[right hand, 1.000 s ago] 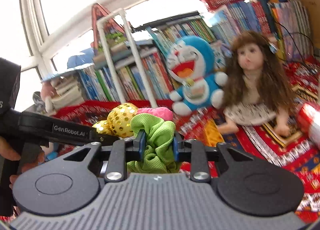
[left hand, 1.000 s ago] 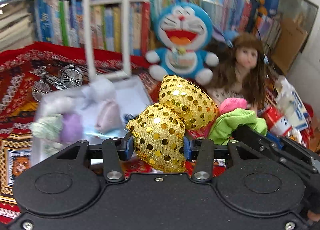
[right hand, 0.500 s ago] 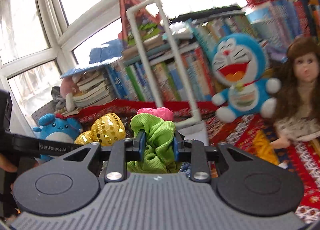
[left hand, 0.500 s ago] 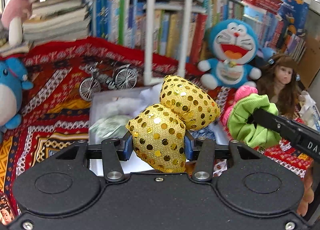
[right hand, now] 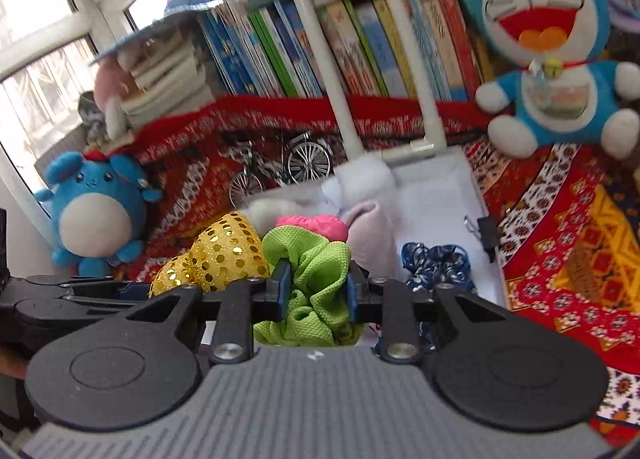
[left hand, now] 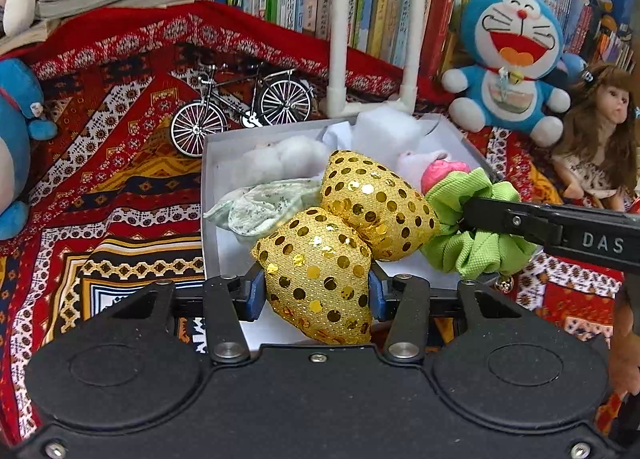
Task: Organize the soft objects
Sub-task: 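Carry the gold bow and green scrunchie over the white tray with both grippers, then open both grippers to drop the bow and scrunchie into the tray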
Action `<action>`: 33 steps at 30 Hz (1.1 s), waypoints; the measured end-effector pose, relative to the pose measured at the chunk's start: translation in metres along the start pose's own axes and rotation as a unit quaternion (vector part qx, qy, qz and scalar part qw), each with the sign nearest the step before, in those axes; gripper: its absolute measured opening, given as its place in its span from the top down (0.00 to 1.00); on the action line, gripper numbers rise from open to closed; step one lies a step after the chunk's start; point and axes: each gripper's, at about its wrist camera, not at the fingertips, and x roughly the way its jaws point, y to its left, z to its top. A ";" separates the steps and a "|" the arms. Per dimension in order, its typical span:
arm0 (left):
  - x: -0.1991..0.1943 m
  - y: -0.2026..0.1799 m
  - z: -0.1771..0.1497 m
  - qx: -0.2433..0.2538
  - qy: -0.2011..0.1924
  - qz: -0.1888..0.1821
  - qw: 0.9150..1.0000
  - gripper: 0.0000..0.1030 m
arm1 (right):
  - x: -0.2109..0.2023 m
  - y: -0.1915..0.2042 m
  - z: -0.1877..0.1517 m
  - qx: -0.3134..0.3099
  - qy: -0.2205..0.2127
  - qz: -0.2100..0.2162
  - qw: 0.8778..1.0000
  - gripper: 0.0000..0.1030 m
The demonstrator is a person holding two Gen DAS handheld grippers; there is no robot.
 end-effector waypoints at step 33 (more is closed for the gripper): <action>0.032 -0.004 -0.009 0.008 -0.059 0.057 0.997 0.31 | 0.032 0.010 -0.001 -0.030 -0.001 -0.031 0.999 0.40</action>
